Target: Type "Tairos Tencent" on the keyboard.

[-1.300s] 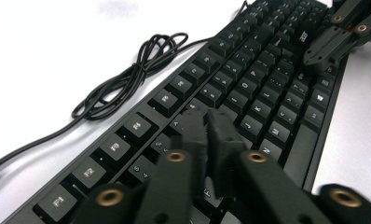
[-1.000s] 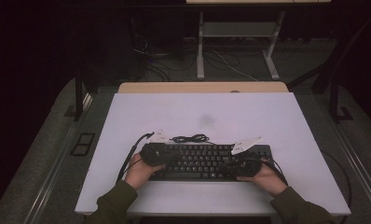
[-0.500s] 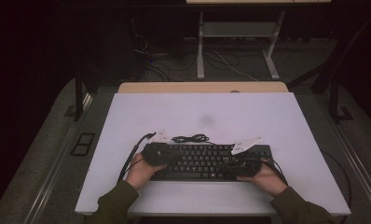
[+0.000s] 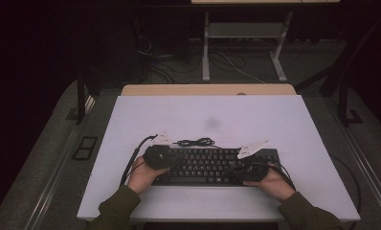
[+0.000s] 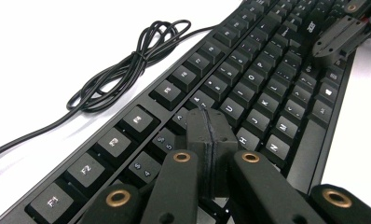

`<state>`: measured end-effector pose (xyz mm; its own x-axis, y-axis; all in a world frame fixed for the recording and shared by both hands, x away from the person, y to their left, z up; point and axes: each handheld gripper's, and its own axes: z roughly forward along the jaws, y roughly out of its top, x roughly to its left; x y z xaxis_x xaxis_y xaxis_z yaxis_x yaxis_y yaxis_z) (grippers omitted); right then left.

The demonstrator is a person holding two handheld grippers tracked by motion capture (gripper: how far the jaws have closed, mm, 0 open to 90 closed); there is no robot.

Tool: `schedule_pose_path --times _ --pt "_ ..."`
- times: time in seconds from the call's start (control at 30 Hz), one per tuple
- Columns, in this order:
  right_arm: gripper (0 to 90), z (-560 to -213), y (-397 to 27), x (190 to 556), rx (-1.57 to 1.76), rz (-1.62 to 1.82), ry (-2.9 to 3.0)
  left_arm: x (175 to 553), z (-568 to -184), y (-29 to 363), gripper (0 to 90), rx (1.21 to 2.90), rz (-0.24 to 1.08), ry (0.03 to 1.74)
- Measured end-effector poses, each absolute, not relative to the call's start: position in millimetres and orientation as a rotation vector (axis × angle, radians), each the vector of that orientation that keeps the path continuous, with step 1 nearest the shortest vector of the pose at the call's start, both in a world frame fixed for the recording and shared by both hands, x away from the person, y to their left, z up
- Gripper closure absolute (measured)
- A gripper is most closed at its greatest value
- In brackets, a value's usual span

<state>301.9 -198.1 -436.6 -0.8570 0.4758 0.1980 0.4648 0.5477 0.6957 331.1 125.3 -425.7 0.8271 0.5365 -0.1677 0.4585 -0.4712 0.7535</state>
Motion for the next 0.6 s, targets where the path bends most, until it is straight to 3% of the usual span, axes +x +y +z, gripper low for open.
schedule_pose_path --times 0.27,0.6 --pt "86.3 -425.6 -203.0 303.2 0.841 1.308 2.702 327.2 -421.9 129.4 75.3 2.111 0.123 0.726" --pt "68.7 -419.1 -201.5 306.1 0.834 1.374 2.677 321.4 -418.8 141.0 57.3 2.088 0.15 0.748"
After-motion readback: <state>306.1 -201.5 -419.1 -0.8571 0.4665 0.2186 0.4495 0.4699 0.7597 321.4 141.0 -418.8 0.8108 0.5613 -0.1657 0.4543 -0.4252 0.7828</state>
